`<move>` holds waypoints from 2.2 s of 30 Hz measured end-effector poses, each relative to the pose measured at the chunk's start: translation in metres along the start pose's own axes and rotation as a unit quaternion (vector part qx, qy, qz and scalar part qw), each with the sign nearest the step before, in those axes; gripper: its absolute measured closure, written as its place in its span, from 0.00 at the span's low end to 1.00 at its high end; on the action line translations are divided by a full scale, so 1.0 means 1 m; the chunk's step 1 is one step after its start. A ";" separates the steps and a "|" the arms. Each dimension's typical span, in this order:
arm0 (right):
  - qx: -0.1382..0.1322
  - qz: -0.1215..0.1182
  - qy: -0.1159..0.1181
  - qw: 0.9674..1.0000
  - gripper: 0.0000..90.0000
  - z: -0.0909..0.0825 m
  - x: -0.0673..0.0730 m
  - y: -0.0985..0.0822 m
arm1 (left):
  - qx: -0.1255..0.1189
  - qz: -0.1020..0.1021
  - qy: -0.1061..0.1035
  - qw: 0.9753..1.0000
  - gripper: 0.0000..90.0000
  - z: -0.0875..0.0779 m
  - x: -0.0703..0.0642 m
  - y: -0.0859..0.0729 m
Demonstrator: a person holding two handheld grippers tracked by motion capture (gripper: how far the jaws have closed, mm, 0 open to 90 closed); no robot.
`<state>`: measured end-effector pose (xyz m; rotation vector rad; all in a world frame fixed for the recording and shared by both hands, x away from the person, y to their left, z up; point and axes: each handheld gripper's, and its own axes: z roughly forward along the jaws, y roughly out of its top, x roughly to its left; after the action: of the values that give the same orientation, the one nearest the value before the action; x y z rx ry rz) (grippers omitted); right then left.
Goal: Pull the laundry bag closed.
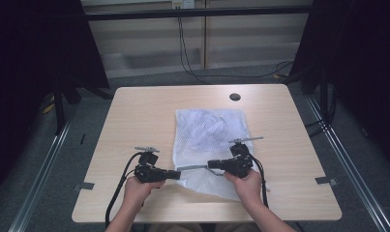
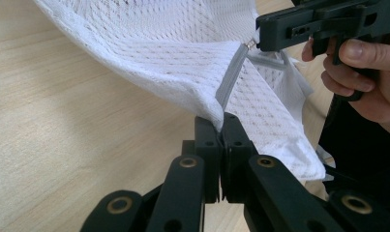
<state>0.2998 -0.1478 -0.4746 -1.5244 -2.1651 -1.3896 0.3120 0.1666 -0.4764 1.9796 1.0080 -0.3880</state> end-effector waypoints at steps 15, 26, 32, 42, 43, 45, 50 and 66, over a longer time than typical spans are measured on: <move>-0.004 0.005 0.006 1.000 0.96 -0.005 -0.003 -0.002 | 0.000 -0.002 -0.004 1.000 0.98 0.000 0.001 -0.001; -0.005 0.003 -0.003 1.000 0.97 -0.007 -0.005 -0.002 | -0.005 -0.008 0.003 1.000 0.98 -0.002 0.002 -0.001; -0.006 0.003 0.000 1.000 0.96 -0.012 -0.008 -0.003 | -0.001 -0.006 -0.002 1.000 0.98 -0.003 0.003 -0.002; -0.007 0.004 0.001 1.000 0.96 -0.014 -0.009 -0.003 | -0.001 -0.008 -0.003 1.000 0.98 -0.002 0.002 -0.001; -0.007 0.005 0.001 1.000 0.96 -0.015 -0.009 -0.003 | -0.002 -0.007 0.001 1.000 0.98 -0.002 0.002 -0.001; -0.008 0.005 -0.001 1.000 0.96 -0.015 -0.008 -0.003 | -0.001 -0.006 0.002 1.000 0.98 -0.002 0.002 -0.001; -0.006 0.005 -0.002 1.000 0.96 -0.015 -0.009 -0.004 | 0.002 -0.007 0.002 1.000 0.98 -0.002 0.002 -0.001; -0.013 0.012 -0.001 1.000 0.96 -0.025 -0.016 -0.007 | 0.000 -0.010 0.002 1.000 0.98 -0.004 0.004 -0.002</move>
<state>0.2930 -0.1775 -0.4742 -1.5548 -2.1320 -1.4143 0.3124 0.1722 -0.4776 1.9728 1.0301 -0.3947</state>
